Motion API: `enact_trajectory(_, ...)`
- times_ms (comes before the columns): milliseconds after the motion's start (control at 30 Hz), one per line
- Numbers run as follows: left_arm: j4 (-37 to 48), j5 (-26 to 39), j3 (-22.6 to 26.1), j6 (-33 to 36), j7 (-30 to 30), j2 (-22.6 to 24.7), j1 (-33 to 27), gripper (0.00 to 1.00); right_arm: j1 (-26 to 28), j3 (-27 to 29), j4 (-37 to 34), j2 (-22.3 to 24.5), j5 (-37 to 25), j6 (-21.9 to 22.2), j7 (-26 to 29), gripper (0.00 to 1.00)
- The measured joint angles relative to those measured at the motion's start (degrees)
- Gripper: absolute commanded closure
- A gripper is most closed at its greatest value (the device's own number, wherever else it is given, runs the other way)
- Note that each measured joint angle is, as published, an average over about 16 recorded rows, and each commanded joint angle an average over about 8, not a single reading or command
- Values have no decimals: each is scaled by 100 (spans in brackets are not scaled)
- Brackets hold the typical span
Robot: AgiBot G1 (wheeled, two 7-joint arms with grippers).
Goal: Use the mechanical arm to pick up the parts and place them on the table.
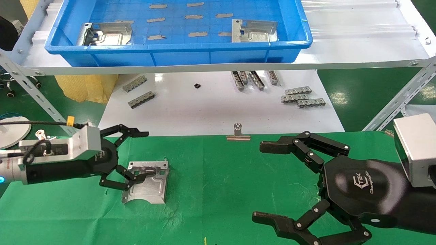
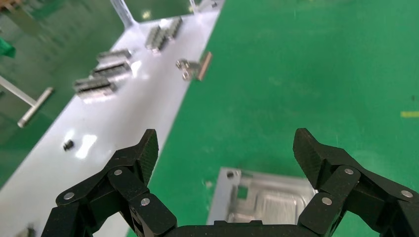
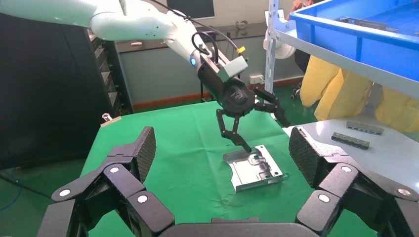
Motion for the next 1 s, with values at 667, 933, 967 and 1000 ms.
enact_trajectory(667, -2482, -918, -761, -179, -1951, -687, 1162, 0, 0, -1, 0, 0, 0, 0, 0, 0)
enact_trajectory(933, -3473, -1285, -1065, -251, -2730, -961, 1626, 0, 0, -1, 0, 0, 1, 0, 0, 0)
enact_trajectory(967, -3598, -1331, -1104, -260, -2829, -996, 1685, 0, 0, -1, 0, 0, 1, 0, 0, 0)
enact_trajectory(1000, -3722, -1377, -1142, -269, -2926, -1030, 1743, 0, 0, -1, 0, 0, 1, 0, 0, 0)
